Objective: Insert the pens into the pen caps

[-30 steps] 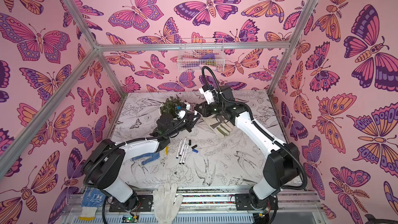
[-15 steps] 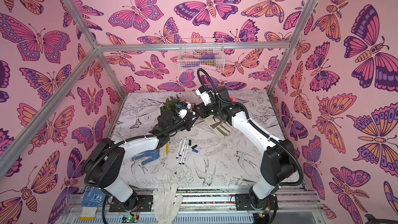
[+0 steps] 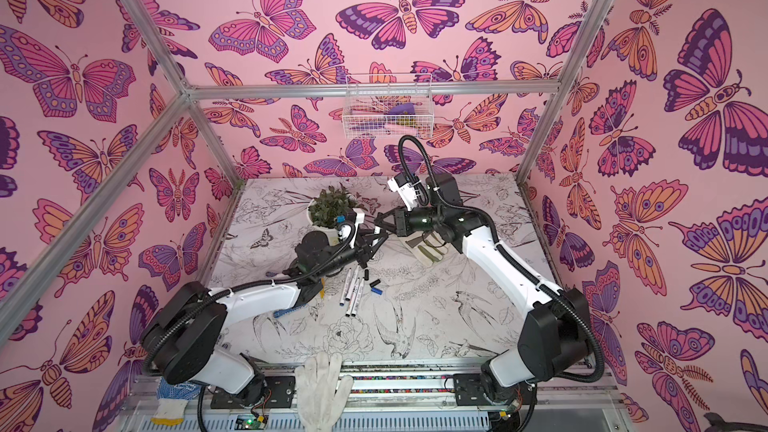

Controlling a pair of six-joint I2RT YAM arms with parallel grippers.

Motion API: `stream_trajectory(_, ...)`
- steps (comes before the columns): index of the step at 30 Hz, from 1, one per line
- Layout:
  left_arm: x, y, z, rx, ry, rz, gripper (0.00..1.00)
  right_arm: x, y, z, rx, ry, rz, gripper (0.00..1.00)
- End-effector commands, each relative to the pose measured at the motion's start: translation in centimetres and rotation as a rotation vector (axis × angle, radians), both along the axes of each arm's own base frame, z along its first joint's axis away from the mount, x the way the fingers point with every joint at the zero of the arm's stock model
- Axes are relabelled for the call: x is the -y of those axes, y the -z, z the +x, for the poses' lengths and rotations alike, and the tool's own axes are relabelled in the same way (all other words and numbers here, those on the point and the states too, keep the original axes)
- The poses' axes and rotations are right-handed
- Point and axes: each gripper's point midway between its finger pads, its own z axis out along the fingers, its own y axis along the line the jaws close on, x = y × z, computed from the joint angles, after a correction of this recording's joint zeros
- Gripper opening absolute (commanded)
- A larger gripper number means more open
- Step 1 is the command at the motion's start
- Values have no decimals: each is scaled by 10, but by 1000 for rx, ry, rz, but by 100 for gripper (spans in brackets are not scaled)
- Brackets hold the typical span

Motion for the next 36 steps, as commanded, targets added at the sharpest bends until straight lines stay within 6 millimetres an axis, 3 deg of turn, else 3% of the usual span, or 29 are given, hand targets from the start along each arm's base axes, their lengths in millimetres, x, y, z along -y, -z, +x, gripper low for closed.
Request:
stream_trajectory(1, 6, -25, -22, 99, 30, -82, 0, -13, -13, -52, -239, -171, 87, 31)
stream_trajectory(5, 9, 5, -30, 45, 45, -24, 0, -11, -40, -40, -133, -108, 122, 49)
stream_trajectory(10, 7, 21, -30, -1, 35, -22, 0, -5, -52, -25, -48, -18, 124, 49)
stream_trajectory(26, 7, 2, -24, 38, 4, -75, 0, -4, 9, -23, -104, 27, -62, 47)
stream_trajectory(36, 8, 11, -27, 22, 3, -55, 0, 6, -4, -7, 34, 116, -112, 46)
